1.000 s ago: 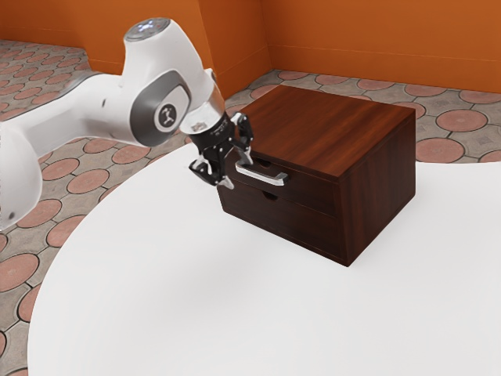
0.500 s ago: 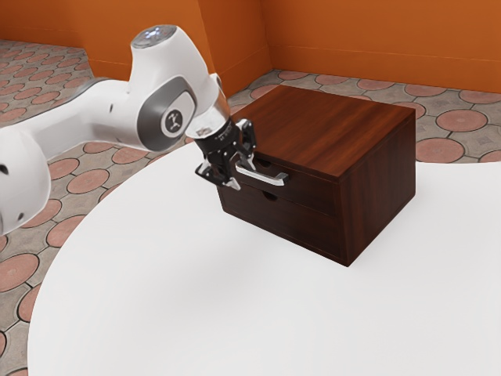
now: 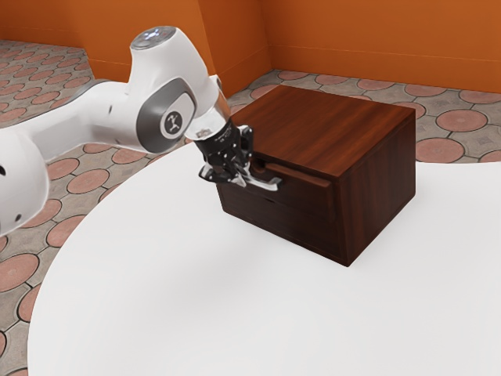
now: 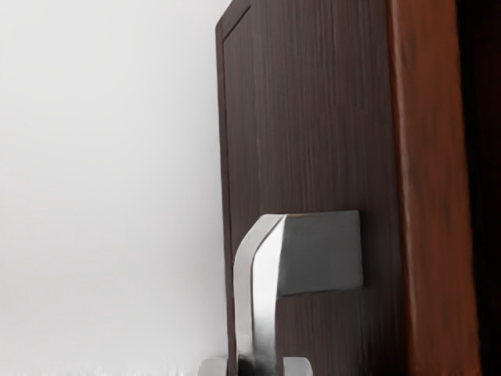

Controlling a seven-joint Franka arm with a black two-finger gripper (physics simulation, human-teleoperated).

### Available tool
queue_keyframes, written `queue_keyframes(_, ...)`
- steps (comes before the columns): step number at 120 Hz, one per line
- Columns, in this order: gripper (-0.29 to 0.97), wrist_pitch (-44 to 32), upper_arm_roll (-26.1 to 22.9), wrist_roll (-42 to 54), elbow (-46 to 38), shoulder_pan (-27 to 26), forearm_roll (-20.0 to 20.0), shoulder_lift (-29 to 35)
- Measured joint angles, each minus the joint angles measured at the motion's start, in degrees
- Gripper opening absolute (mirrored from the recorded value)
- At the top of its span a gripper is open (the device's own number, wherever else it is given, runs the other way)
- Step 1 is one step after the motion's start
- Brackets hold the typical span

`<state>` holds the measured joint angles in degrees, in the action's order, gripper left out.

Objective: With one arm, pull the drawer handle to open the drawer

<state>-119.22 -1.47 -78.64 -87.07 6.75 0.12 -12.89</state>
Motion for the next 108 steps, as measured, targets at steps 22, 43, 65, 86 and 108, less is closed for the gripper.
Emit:
queue_keyframes(22, -0.08, 0.07, 0.07, -0.09, -2.85, -0.04, -0.1, 2.55)
queue_keyframes(43, -0.11, -0.07, 0.12, -0.21, -7.87, 0.29, -0.63, 6.37)
queue_keyframes(65, -0.11, -0.46, 0.07, -0.34, -11.95, 0.74, -0.98, 9.4)
queue_keyframes(86, -0.11, -0.69, 0.07, -0.52, -15.08, 1.04, -1.1, 12.07)
queue_keyframes(108, -0.11, -0.82, 0.17, -0.76, -18.9, 1.32, -1.21, 15.22)
